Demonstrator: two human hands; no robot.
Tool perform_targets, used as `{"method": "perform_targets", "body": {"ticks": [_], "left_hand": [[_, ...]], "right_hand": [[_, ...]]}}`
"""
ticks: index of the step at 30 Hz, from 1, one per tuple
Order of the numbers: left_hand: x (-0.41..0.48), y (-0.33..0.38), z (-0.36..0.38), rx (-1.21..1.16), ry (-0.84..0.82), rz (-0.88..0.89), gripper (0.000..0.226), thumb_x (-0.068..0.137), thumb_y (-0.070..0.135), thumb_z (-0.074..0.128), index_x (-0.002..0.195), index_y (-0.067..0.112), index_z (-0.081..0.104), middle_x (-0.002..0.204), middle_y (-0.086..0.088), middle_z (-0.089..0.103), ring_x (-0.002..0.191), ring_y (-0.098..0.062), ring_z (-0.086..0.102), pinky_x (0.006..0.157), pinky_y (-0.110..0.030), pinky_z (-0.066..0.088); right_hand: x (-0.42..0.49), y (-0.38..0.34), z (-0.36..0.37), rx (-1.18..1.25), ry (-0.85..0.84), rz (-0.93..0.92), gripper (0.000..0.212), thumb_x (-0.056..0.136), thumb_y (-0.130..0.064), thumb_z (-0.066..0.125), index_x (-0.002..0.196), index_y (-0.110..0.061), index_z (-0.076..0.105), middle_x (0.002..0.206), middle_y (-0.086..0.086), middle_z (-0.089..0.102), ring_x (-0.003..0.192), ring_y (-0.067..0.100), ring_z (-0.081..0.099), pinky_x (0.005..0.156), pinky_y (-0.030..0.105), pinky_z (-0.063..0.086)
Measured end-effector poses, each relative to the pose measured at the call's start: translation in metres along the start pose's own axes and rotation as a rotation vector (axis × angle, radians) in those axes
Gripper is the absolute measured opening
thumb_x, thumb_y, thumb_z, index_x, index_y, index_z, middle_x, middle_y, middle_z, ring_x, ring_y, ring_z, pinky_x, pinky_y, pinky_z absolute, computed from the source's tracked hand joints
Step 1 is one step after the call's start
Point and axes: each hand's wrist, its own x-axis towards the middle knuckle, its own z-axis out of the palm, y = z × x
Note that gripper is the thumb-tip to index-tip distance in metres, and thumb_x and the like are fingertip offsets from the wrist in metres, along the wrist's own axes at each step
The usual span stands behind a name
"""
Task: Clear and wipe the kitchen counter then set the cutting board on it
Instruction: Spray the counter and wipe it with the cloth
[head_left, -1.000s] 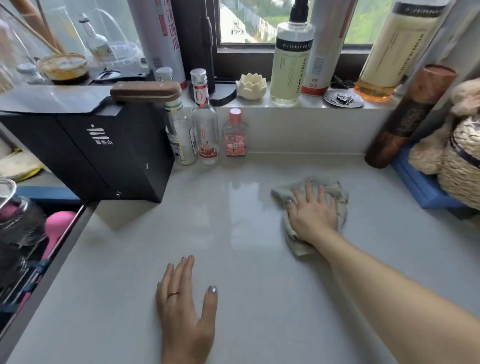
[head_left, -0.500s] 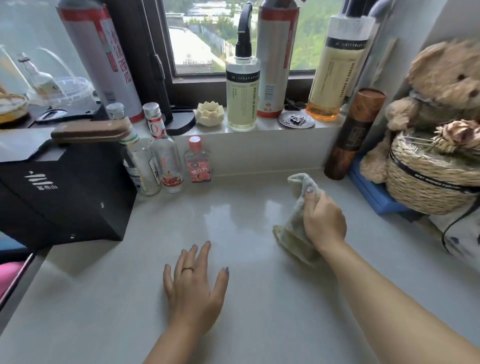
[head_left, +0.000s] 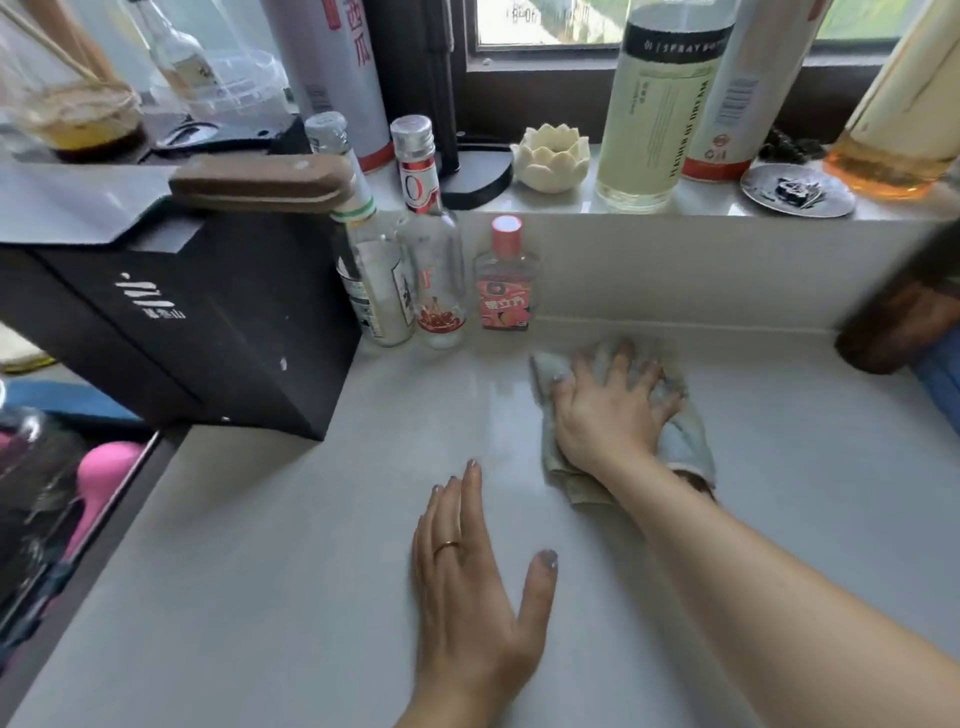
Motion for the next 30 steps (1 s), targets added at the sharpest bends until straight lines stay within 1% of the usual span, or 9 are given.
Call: {"method": "perform_targets", "body": {"ticks": [5,8,14,17,19,20,22,25,30], "left_hand": [[0.000,-0.002,-0.004,-0.220,0.190,-0.003,0.073,0.081,0.069,0.019,0.135,0.021,0.014,0.145,-0.014,0.024,0.135,-0.014,0.017,0.110,-0.013,0.010],[0.000,-0.003,-0.005,-0.278,0.251,-0.015,0.072,0.082,0.068,0.020,0.137,0.023,0.014,0.141,-0.022,0.027,0.132,-0.016,0.023,0.109,-0.011,0.015],[-0.001,-0.003,-0.006,-0.313,0.322,-0.014,0.072,0.083,0.067,0.021,0.136,0.018,0.018,0.139,-0.022,0.021,0.131,-0.016,0.022,0.110,-0.016,0.017],[-0.001,0.002,-0.013,-0.404,0.412,-0.036,0.064,0.081,0.067,0.027,0.132,0.028,0.024,0.138,-0.009,0.022,0.131,-0.014,0.025,0.109,-0.017,0.023],[-0.002,0.003,-0.017,-0.425,0.447,-0.030,0.064,0.081,0.067,0.030,0.130,0.027,0.027,0.136,-0.003,0.025,0.130,-0.007,0.027,0.108,-0.014,0.023],[-0.001,0.004,-0.018,-0.418,0.444,-0.023,0.061,0.081,0.064,0.033,0.129,0.027,0.029,0.135,-0.001,0.025,0.130,-0.009,0.027,0.109,-0.017,0.023],[0.001,0.004,-0.023,-0.370,0.405,-0.061,0.055,0.076,0.053,0.042,0.127,0.034,0.029,0.134,-0.002,0.030,0.128,-0.019,0.030,0.111,-0.036,0.025],[0.010,-0.002,-0.037,-0.206,0.341,-0.224,0.080,0.064,0.049,0.046,0.134,0.016,0.029,0.131,-0.011,0.041,0.123,-0.029,0.039,0.105,-0.059,0.030],[-0.005,-0.028,-0.070,-0.143,0.234,-0.317,0.086,0.059,0.054,0.047,0.130,0.007,0.039,0.129,-0.018,0.049,0.120,-0.033,0.047,0.103,-0.050,0.036]], "right_hand": [[-0.033,-0.077,0.028,0.045,-0.109,-0.294,0.052,0.094,-0.045,0.019,0.143,-0.026,0.021,0.158,0.013,-0.003,0.141,0.042,-0.012,0.108,0.066,-0.007],[-0.035,-0.108,0.035,0.045,-0.165,-0.417,0.052,0.095,-0.044,0.019,0.143,-0.025,0.023,0.158,0.013,-0.002,0.141,0.043,-0.012,0.108,0.065,-0.008],[-0.042,-0.104,0.027,-0.001,-0.180,-0.679,0.049,0.097,-0.040,0.021,0.141,-0.021,0.029,0.158,0.010,0.008,0.142,0.040,-0.003,0.112,0.059,0.000],[-0.053,-0.092,0.025,0.046,-0.195,-0.910,0.045,0.098,-0.036,0.026,0.136,-0.016,0.040,0.155,0.008,0.021,0.143,0.036,0.008,0.113,0.052,0.008],[-0.046,-0.095,0.021,0.055,-0.226,-0.957,0.044,0.098,-0.035,0.029,0.133,-0.013,0.044,0.154,0.007,0.026,0.142,0.034,0.013,0.115,0.050,0.012],[-0.039,-0.101,0.019,0.042,-0.228,-0.959,0.044,0.098,-0.035,0.029,0.133,-0.012,0.043,0.154,0.007,0.027,0.142,0.034,0.015,0.115,0.049,0.014],[-0.028,-0.116,0.018,0.021,-0.249,-0.940,0.045,0.097,-0.036,0.030,0.135,-0.013,0.040,0.155,0.005,0.024,0.142,0.034,0.014,0.115,0.049,0.014],[-0.021,-0.128,0.023,-0.018,-0.298,-0.912,0.050,0.093,-0.046,0.036,0.138,-0.025,0.034,0.157,-0.001,0.017,0.143,0.033,0.006,0.115,0.052,0.010],[-0.052,-0.083,0.019,-0.064,-0.231,-1.021,0.059,0.085,-0.052,0.050,0.138,-0.032,0.035,0.156,-0.004,0.021,0.144,0.027,0.010,0.117,0.043,0.011]]}}
